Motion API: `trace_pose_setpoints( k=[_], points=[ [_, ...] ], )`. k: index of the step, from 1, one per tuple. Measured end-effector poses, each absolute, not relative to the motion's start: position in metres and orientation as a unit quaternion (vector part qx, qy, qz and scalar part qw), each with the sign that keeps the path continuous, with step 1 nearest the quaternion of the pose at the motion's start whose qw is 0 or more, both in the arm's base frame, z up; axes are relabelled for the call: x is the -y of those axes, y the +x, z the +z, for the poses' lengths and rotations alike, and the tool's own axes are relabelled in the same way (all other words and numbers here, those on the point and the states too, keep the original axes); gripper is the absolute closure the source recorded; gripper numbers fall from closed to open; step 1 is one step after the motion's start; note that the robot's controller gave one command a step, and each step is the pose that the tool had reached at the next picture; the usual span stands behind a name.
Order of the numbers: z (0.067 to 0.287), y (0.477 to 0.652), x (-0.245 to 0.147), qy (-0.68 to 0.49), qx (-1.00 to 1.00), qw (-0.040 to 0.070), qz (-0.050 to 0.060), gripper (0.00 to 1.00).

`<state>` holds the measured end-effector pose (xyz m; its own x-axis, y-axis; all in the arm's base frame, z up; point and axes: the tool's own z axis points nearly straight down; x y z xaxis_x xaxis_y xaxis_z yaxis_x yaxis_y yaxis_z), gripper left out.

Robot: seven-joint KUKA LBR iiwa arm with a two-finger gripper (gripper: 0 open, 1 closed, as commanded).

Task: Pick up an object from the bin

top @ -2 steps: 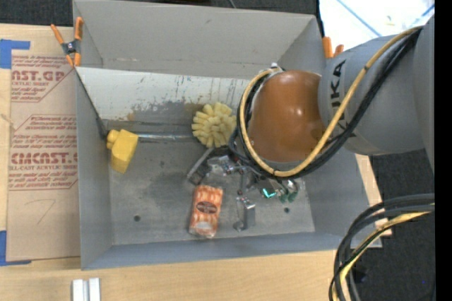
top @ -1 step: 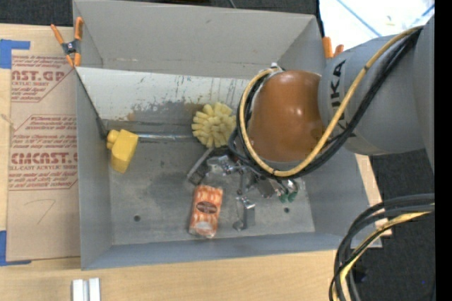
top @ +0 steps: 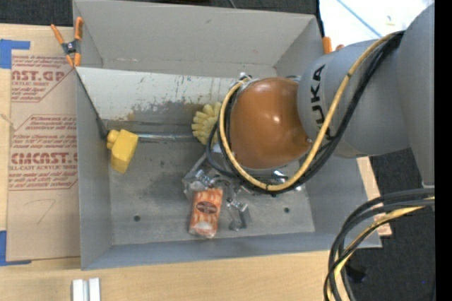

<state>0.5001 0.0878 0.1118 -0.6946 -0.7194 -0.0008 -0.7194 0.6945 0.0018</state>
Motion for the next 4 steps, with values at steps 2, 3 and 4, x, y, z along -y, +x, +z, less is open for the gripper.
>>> trace_pose_setpoints(
  k=[2, 3, 4],
  points=[
    [0.166, 0.49, -0.086, -0.332, -0.943, 0.001, 0.002, 1.0],
    [0.11, 0.49, -0.047, -0.298, -0.955, -0.001, 0.002, 1.0],
    [0.144, 0.5, -0.081, -0.311, -0.95, 0.008, 0.003, 1.0]
  ],
)
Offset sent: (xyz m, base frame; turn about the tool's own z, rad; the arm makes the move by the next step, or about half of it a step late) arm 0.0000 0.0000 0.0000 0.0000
